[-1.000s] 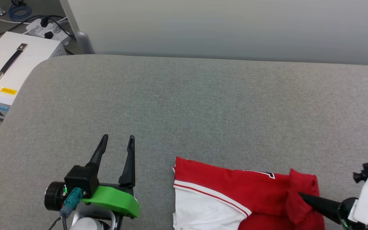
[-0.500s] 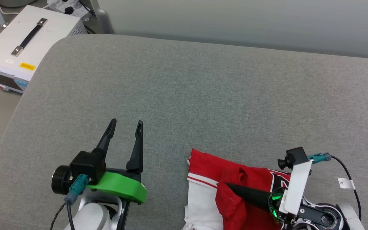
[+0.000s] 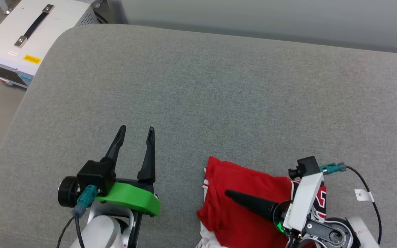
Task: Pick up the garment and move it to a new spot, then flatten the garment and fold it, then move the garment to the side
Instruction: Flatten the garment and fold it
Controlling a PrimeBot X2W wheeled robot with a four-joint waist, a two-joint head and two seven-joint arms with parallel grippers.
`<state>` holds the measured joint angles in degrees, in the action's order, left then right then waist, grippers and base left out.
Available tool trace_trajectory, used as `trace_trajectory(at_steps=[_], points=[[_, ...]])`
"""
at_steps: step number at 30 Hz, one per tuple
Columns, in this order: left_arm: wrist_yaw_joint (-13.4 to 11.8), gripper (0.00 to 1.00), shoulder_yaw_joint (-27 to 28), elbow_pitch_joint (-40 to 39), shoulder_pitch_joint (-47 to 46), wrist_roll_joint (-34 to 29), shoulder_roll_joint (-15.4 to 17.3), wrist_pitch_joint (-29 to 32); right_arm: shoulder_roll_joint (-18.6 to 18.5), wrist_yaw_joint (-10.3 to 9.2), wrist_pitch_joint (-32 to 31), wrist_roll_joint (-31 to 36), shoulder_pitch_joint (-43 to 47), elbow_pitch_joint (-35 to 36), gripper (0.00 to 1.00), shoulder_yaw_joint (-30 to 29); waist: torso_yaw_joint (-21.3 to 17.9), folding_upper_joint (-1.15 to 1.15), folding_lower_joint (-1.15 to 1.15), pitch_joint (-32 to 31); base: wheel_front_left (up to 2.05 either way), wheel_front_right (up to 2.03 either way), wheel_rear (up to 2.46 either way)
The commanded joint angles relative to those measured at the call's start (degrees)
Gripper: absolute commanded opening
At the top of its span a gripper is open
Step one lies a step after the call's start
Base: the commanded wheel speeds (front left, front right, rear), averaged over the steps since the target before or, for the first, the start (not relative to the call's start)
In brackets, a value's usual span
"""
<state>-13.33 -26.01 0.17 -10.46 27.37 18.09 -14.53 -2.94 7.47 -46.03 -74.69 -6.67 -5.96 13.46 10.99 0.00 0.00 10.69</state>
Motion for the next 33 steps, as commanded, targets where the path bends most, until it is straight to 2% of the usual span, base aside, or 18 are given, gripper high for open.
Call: trace_trajectory(at_steps=[1,3,7,12,15,25,30,33], points=[[0.38,1.00,0.06,0.25,-0.89,-0.47,-0.10,-0.27,-0.61,0.02,1.20,0.73,-1.36,1.29,1.00,0.01,-0.67,0.00,0.00,-0.74,0.00,0.00,0.00],[0.43,1.00,0.13,0.47,-0.75,-0.54,0.05,-0.29,-1.24,0.02,2.44,1.56,-1.38,3.16,1.00,0.31,-1.18,0.00,0.00,-1.38,0.00,0.00,0.00],[0.33,1.00,0.15,0.73,-0.37,-0.62,0.34,-0.31,-4.18,0.02,9.24,8.38,-1.35,6.86,1.00,-0.21,-2.26,0.00,0.00,-2.56,0.00,0.00,0.00],[-0.12,1.00,0.30,1.13,0.46,-0.48,0.78,-0.17,-9.32,0.02,21.78,24.98,-0.72,8.06,1.00,-2.39,-4.04,0.00,0.00,-3.95,0.00,0.00,0.00],[-0.45,1.00,0.60,1.37,1.07,-0.26,1.01,-0.18,-10.59,0.02,27.42,32.96,0.46,7.37,1.00,-4.92,-5.32,0.00,0.00,-4.64,0.00,0.00,0.00],[-1.29,1.00,2.13,2.33,3.22,0.73,1.52,-0.28,-9.47,0.02,41.94,51.22,3.97,9.65,1.00,-16.19,-8.77,0.00,0.00,-6.48,0.00,0.00,0.00],[-1.99,1.00,3.17,2.43,6.07,1.18,1.71,-0.36,-8.22,0.02,48.37,56.45,7.57,12.35,1.00,-16.31,-10.22,0.00,0.00,-8.69,0.00,0.00,0.00],[-2.48,1.00,3.96,2.46,7.98,1.60,1.53,-0.40,-7.39,0.02,48.24,58.30,9.77,13.62,1.00,-15.63,-10.96,0.00,0.00,-9.98,0.00,0.00,0.00]])
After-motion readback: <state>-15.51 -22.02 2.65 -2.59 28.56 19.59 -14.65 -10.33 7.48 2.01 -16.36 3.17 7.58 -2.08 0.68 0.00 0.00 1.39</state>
